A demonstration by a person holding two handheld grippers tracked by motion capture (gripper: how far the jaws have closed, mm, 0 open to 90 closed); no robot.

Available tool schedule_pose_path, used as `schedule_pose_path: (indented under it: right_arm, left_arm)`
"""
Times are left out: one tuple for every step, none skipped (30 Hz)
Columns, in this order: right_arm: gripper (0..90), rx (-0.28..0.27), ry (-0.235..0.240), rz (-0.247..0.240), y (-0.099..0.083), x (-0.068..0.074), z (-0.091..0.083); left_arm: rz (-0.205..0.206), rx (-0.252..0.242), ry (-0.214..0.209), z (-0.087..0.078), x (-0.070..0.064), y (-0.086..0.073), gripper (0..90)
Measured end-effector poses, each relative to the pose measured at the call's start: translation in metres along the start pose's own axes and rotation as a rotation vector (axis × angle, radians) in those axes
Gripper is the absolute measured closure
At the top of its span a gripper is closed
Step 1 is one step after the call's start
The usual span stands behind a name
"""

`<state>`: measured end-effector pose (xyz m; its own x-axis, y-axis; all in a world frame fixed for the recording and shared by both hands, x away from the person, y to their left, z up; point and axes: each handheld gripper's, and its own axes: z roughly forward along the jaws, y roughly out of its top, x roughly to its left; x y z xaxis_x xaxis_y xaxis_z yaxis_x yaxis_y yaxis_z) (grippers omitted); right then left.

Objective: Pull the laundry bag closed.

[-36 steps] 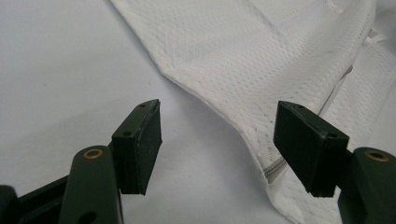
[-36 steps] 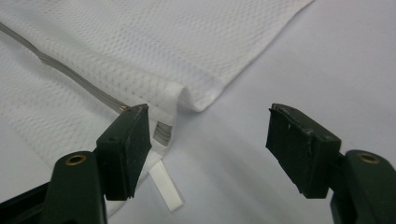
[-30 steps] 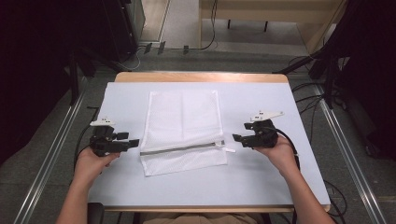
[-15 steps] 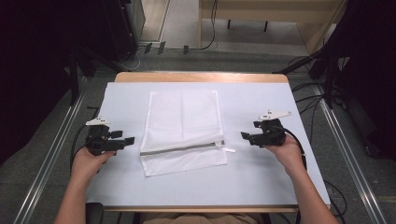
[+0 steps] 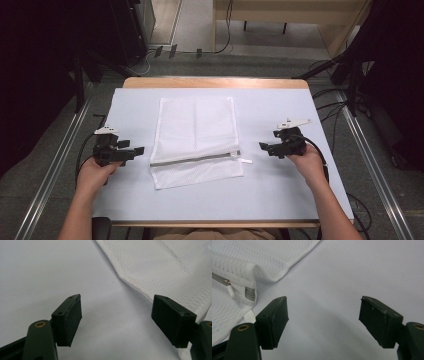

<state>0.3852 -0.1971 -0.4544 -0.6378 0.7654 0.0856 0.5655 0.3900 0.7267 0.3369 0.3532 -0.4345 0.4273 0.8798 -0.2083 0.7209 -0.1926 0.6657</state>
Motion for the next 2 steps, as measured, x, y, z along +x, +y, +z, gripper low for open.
schedule_pose_path:
  right_arm:
    - [24.5, 0.003, -0.001, -0.001, -0.0003, -0.0001, 0.0006]
    - [24.4, 0.008, 0.000, -0.003, -0.0005, -0.0007, 0.0012]
  left_arm:
    - [-0.001, 0.000, 0.006, 0.0007, 0.0000, -0.0001, 24.8]
    - [-0.004, 0.001, 0.012, 0.0017, 0.0001, -0.0001, 24.4]
